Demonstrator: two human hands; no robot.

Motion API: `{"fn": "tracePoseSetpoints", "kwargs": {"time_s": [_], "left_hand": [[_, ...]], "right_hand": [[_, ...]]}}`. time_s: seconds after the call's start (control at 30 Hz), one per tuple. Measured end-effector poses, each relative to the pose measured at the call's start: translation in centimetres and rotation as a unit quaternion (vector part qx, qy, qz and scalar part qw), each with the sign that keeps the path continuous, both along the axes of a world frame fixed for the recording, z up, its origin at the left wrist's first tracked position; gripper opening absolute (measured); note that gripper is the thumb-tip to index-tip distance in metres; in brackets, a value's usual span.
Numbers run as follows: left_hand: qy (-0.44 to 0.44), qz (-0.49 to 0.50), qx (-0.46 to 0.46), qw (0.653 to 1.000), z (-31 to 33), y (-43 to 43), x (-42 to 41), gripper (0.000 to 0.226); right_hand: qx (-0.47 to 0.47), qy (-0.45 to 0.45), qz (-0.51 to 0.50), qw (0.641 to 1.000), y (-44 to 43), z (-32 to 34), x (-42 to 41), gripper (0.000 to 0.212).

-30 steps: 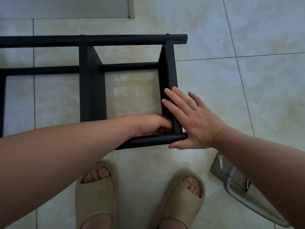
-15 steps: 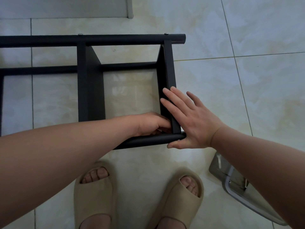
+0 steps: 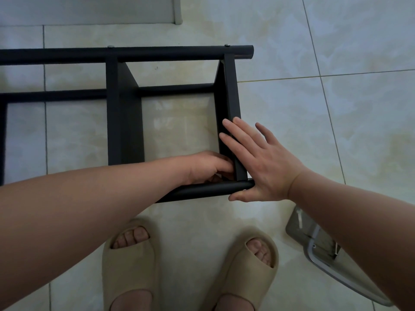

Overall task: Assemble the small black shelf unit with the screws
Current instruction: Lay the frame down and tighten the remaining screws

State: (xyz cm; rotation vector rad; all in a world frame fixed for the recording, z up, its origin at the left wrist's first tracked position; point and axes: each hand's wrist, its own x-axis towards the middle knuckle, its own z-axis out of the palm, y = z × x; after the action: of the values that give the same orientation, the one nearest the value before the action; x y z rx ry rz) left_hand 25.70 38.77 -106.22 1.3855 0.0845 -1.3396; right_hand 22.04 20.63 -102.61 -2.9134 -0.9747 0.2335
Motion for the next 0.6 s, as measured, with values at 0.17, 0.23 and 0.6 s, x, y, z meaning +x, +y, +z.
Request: {"fn": "tracePoseSetpoints", "kwargs": {"time_s": [0.17, 0.23, 0.6], "left_hand": [[-0.04, -0.038, 0.023, 0.998, -0.37, 0.31, 0.14, 0.009], [-0.028, -0.03, 0.016, 0.999, -0.31, 0.33, 0.12, 0.006], [0.012, -0.015, -0.018, 1.0, -0.24, 0.37, 0.07, 0.028]], "right_hand": [[-0.001, -0.002, 0.005, 1.0, 0.02, -0.05, 0.09, 0.118], [0.0, -0.002, 0.006, 1.0, -0.01, -0.09, 0.1, 0.118], [0.003, -0.007, 0.005, 1.0, -0.02, -0.03, 0.03, 0.117]]}}
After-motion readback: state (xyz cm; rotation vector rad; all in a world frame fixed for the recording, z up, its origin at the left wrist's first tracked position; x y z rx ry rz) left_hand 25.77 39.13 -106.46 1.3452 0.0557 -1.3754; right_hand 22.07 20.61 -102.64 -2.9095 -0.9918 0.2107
